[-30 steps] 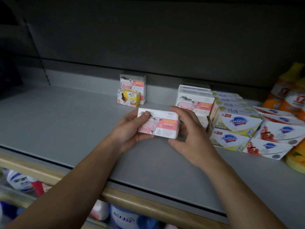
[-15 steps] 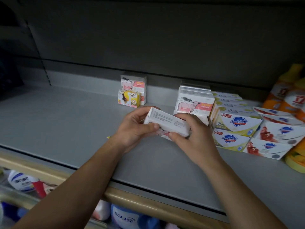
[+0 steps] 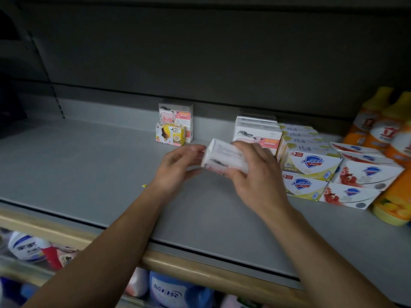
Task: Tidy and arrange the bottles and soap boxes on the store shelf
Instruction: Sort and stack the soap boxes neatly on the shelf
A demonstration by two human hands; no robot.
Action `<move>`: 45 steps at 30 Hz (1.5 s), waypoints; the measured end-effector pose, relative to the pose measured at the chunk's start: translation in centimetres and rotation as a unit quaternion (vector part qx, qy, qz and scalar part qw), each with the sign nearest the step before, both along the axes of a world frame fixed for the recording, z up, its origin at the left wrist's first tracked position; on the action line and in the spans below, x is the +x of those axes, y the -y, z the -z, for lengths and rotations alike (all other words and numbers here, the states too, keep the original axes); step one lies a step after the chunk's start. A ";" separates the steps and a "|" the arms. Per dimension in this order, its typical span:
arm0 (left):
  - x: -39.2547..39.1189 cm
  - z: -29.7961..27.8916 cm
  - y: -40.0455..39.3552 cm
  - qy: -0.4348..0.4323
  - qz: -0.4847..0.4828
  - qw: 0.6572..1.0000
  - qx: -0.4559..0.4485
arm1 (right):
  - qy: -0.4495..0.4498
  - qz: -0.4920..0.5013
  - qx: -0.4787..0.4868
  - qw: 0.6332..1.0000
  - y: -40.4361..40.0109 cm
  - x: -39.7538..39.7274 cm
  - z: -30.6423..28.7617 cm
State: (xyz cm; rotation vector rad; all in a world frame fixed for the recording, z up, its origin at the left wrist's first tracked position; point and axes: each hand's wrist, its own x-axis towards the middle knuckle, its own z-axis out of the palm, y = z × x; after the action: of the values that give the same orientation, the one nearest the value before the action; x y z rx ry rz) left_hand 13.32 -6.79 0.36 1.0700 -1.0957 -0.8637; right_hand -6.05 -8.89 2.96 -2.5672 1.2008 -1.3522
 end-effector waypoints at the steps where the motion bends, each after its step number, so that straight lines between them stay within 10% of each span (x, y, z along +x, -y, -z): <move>1: 0.2 0.3 0.2 0.112 -0.072 0.991 0.020 | 0.001 0.005 -0.003 1.000 0.2 -0.3 -0.8; 5: -0.2 1.7 0.3 0.460 -0.109 0.878 0.073 | -0.033 0.035 -0.004 0.999 2.2 -2.0 -4.6; 10: -0.7 2.3 1.0 0.584 -0.074 0.800 0.118 | -0.155 0.097 -0.003 0.983 4.8 -3.0 -7.1; 45: -0.4 2.5 1.1 0.537 -0.092 0.832 0.106 | -0.245 0.203 -0.054 0.947 5.2 0.3 -2.5</move>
State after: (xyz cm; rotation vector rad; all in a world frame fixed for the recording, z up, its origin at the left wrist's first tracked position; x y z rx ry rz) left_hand 12.95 -7.89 -2.10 1.9113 -1.7863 -0.1505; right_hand -5.71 -14.06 5.50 -2.9574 1.8622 -0.8430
